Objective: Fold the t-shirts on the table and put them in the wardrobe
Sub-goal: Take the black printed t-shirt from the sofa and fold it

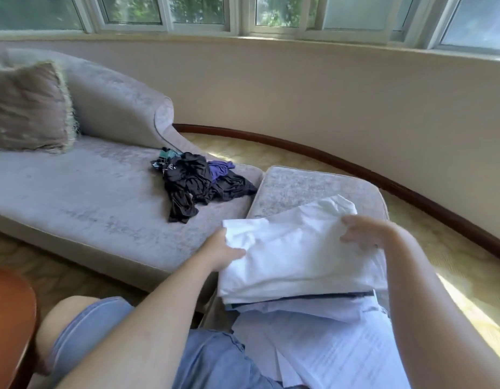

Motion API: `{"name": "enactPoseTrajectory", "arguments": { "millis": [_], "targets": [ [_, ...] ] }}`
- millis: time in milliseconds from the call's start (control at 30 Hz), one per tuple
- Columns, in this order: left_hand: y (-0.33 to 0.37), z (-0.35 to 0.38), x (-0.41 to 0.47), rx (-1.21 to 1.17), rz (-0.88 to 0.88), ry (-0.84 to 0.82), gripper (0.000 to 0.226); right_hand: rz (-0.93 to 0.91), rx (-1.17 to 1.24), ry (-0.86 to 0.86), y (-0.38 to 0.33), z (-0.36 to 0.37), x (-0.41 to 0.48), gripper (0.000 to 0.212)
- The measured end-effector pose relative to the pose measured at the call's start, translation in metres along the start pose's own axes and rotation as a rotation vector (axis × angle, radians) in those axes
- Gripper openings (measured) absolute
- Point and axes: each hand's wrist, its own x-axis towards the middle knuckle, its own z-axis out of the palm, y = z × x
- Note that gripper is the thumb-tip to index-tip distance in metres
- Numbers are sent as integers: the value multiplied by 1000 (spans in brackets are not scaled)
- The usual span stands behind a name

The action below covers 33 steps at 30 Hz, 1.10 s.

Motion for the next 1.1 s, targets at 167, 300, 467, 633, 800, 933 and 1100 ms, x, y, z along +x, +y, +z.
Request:
{"name": "enactPoseTrajectory", "arguments": {
  "millis": [167, 300, 467, 633, 800, 933, 1100],
  "targets": [
    [-13, -15, 6, 151, 36, -53, 93, 68, -29, 188, -15, 6, 30, 63],
    [-12, -37, 12, 319, 62, 56, 84, -107, -26, 303, -74, 6, 46, 62],
    [-26, -89, 21, 401, -6, 222, 70, -324, -102, 257, -168, 39, 73, 47],
    [-55, -143, 38, 463, -119, 343, 63, -482, -279, 139, -246, 82, 106, 47],
    [-92, -192, 66, 496, -232, 411, 59, -545, -410, 19, -301, 122, 158, 42],
    [-123, -217, 93, 512, -287, 414, 58, -568, -517, -66, -321, 154, 202, 42],
    [-167, -227, 118, 491, -340, 390, 61, -497, -470, -54, -345, 188, 249, 53]
  ]
}}
